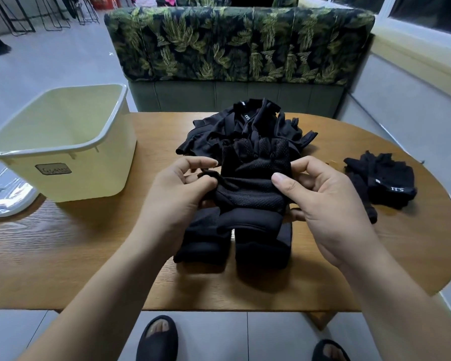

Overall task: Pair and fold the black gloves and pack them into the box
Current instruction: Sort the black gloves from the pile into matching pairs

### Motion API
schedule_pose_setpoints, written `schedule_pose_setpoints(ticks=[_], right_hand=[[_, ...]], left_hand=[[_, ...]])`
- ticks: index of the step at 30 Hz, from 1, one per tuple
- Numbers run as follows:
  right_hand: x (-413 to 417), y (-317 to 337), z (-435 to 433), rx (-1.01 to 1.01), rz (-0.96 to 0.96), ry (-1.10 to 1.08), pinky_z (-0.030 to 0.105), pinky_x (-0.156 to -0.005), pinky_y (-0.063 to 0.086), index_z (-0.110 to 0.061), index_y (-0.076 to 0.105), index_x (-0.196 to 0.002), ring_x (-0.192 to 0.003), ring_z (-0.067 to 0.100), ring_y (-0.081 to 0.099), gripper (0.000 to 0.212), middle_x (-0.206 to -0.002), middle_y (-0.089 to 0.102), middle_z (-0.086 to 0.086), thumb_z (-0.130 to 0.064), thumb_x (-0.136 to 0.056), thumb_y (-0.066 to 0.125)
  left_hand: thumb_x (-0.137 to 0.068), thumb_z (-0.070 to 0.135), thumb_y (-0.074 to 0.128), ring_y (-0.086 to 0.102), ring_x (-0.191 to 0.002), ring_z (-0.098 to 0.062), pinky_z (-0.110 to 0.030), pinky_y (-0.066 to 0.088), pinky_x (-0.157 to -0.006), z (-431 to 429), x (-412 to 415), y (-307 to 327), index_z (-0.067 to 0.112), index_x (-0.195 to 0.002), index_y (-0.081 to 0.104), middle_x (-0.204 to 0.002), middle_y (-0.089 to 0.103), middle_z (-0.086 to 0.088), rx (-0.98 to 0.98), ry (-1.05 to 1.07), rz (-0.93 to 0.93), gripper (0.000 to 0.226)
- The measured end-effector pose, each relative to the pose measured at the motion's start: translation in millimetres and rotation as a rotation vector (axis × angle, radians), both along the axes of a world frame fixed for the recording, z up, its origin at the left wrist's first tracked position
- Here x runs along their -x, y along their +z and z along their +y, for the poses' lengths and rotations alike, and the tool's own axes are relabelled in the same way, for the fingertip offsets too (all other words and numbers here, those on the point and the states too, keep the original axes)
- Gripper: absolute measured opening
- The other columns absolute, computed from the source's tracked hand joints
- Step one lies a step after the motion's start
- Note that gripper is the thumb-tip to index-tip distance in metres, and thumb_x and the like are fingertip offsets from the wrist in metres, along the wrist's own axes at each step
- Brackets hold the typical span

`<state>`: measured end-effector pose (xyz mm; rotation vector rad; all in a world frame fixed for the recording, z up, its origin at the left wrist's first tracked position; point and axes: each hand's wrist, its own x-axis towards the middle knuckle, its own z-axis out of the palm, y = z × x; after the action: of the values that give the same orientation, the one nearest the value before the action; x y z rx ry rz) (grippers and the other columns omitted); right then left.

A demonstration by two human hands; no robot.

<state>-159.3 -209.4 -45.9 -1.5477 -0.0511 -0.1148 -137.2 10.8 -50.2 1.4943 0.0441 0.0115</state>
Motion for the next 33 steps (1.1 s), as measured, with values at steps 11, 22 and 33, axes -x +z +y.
schedule_pose_setpoints(ticks=[11,22,33], right_hand=[[-5.9,1.7,16.2,0.001,0.133,0.104,0.039,-0.07,0.066,-0.008,0.065,-0.12,-0.085,0.028,0.081,0.016,-0.098,0.082,0.009,-0.011,-0.105,0.064],[-14.2,-2.2,37.9,0.127,0.161,0.15,0.044,-0.077,0.067,-0.011,0.07,-0.116,-0.09,0.028,0.081,0.013,-0.102,0.082,0.007,-0.015,-0.104,0.066],[-28.9,-10.9,49.4,0.35,0.095,0.075,0.043,-0.077,0.067,-0.019,0.07,-0.108,-0.084,0.016,0.08,0.007,-0.097,0.082,-0.003,-0.017,-0.102,0.069]], left_hand=[[-0.102,-0.004,0.058,0.068,-0.071,-0.012,-0.021,0.058,-0.063,56.6,-9.1,14.0,0.015,-0.102,0.07,-0.083,0.073,0.001,0.002,0.109,-0.008,0.022],[-0.105,-0.002,0.052,0.064,-0.06,-0.009,-0.02,0.052,-0.051,130.3,-1.5,-0.5,0.015,-0.101,0.063,-0.084,0.066,-0.005,-0.227,0.267,0.097,0.021],[-0.095,0.016,0.067,0.069,-0.093,-0.012,-0.037,0.058,-0.08,149.1,6.9,-11.4,0.029,-0.098,0.07,-0.096,0.074,0.012,-0.853,0.247,0.102,0.014]])
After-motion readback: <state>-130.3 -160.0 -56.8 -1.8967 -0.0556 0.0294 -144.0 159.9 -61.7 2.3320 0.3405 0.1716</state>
